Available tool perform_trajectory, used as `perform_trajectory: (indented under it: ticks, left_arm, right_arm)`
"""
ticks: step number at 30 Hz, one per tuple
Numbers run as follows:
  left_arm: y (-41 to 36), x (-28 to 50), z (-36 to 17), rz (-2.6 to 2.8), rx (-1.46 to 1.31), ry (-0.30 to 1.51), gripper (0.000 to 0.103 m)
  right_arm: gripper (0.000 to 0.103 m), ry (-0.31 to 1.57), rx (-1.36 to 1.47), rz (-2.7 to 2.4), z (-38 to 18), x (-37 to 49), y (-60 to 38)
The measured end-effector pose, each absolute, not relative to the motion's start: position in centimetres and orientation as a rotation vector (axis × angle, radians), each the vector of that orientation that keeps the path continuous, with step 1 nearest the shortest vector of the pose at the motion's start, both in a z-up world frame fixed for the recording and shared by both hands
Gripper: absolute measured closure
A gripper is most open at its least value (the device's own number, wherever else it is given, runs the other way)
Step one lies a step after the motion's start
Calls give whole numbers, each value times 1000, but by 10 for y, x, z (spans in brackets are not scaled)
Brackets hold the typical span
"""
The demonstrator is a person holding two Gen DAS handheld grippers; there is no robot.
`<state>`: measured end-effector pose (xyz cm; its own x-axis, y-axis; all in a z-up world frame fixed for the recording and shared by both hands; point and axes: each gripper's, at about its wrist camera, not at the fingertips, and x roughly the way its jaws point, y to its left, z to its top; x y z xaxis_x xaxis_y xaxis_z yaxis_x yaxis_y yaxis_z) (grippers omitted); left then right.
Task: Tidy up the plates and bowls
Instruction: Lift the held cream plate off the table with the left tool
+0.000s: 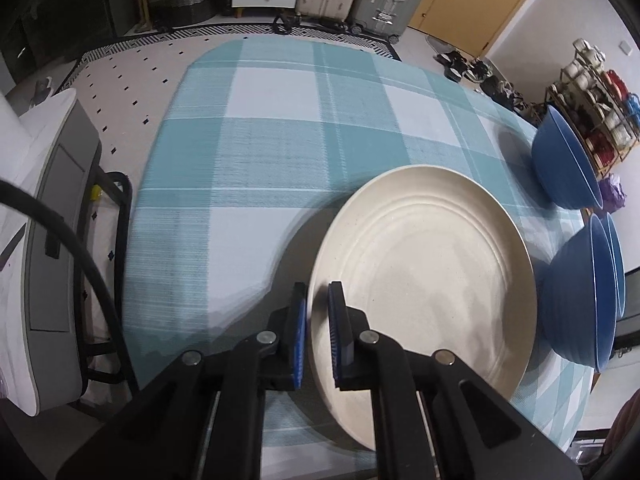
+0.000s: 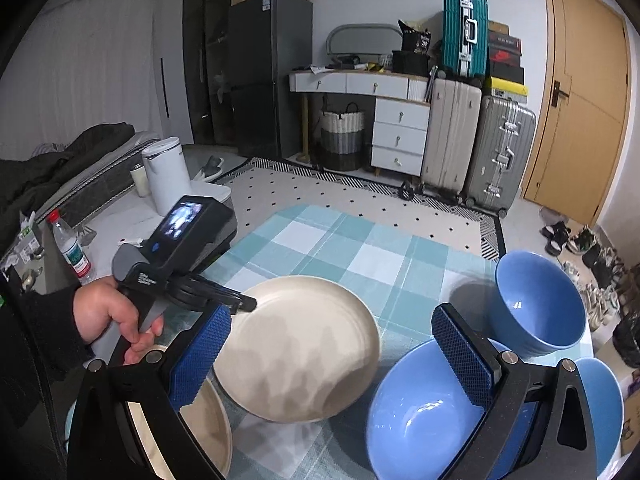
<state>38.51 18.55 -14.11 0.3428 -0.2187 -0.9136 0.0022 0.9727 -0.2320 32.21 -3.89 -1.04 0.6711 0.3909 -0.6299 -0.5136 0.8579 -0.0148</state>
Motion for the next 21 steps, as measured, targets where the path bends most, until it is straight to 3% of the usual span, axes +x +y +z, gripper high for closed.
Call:
perform_trajectory:
  ticks: [21]
  left_arm:
    - [246,376,-138,-48,-257,1184,99]
  right_arm:
    - [1,855,-165,572,-9,405,22]
